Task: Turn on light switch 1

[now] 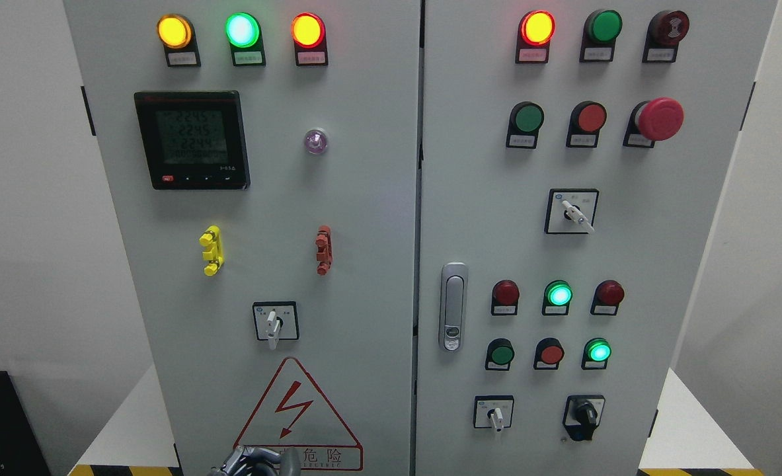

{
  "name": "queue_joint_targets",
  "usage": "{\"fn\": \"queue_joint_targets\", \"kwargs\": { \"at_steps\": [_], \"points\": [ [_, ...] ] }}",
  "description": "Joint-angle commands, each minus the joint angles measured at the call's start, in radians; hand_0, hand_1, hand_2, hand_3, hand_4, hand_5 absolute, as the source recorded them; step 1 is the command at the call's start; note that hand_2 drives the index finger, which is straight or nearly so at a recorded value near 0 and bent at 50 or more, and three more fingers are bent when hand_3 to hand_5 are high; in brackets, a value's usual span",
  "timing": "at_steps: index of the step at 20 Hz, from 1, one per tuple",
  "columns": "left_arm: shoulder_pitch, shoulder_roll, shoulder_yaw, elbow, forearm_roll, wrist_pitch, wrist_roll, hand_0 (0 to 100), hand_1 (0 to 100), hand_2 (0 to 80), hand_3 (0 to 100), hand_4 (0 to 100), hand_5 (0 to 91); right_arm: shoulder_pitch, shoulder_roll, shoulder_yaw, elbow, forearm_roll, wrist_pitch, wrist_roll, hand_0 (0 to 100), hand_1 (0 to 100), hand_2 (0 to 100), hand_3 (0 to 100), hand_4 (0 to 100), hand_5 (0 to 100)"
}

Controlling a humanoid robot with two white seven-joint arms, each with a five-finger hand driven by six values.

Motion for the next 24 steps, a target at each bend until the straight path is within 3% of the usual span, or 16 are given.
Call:
{"fn": "queue_joint_targets", "kwargs": {
  "at_steps": [1,9,24],
  "points": [
    [-0.035,-0.041,-0.026,-0.012,-0.016,0.006,0.012,27,69,61.0,89,92,83.9,0.000,0.001,-0.001,0.000,0.000,0.000,0.000,0,0,0,0,0,0],
    [-0.101,-0.045,-0.014,-0.029,-0.029,0.093,0.052,27,70,62.2,90,93,84.5,0.000,0.001,0.001,0.000,0.000,0.000,0.000,0,0,0,0,0,0],
    [-0.161,-0.053,-0.011,-0.032,-0.029,0.158,0.090,27,71,61.4,93,94,85.3,0.000,0.001,-0.001,0.000,0.000,0.000,0.000,0,0,0,0,0,0]
  ]
}}
